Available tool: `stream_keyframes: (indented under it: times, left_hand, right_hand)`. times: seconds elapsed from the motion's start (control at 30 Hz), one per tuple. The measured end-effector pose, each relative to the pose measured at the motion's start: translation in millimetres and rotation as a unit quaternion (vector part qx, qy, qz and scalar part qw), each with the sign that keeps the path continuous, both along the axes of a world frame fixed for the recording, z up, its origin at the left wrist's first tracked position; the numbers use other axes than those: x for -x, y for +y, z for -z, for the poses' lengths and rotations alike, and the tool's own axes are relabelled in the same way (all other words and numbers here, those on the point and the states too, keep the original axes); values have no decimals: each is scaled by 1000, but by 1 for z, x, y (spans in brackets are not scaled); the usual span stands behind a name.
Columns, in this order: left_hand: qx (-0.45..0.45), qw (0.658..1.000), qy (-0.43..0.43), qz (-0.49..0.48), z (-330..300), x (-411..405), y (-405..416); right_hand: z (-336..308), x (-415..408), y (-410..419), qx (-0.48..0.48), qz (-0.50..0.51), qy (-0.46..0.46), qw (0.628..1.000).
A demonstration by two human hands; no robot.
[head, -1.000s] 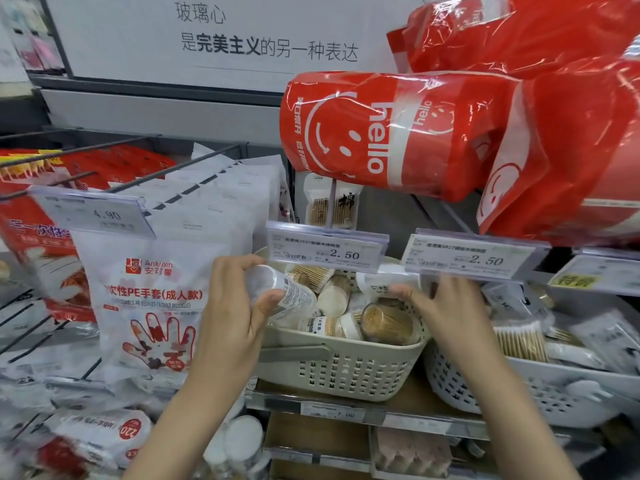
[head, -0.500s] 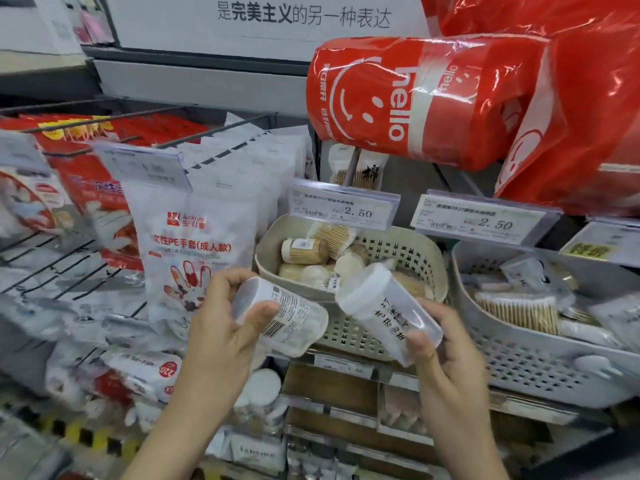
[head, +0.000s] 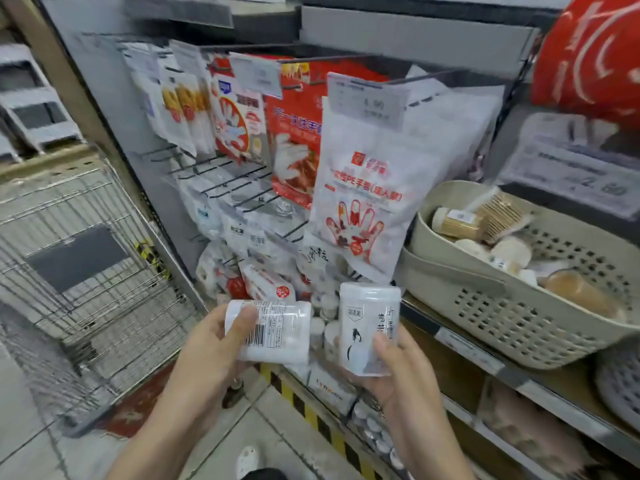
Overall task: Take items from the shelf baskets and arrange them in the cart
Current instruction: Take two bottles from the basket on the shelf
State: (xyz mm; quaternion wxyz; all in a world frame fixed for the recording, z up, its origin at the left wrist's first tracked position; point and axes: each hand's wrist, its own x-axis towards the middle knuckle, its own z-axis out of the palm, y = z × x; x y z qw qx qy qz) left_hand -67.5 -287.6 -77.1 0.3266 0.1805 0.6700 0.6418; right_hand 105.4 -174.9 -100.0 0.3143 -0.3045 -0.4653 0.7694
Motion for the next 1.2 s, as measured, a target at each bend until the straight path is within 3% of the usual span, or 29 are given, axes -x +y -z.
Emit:
stream_keyframes:
  times: [0.07, 0.17, 0.33, 0.53, 0.7, 0.87, 1.03, 1.2]
  left_hand:
    - [-38, 992, -117, -33, 2, 12, -16]
    - [-84, 969, -221, -69, 7, 37, -37]
    - [-137, 943, -271, -134, 14, 100, -67]
    - [-112, 962, -207, -142, 28, 181, -112]
    - [47, 990, -30, -127, 40, 238, -141]
    - [64, 993, 81, -55, 48, 273, -143]
    - [119, 992, 35, -15, 69, 294, -140]
    - [118, 991, -26, -64, 100, 305, -129]
  right_hand:
    - [0, 22, -4, -4, -24, -21, 999]
    - [8, 67, -6, -5, -71, -44, 996]
    - [27, 165, -24, -10, -145, -54, 988]
    - [48, 272, -52, -5, -194, -60, 979]
    - [59, 327, -64, -40, -235, -76, 968]
    - [67, 365, -65, -19, -269, -85, 959]
    - [82, 400, -56, -7, -326, -134, 936]
    - [98, 432, -46, -70, -345, -216, 911]
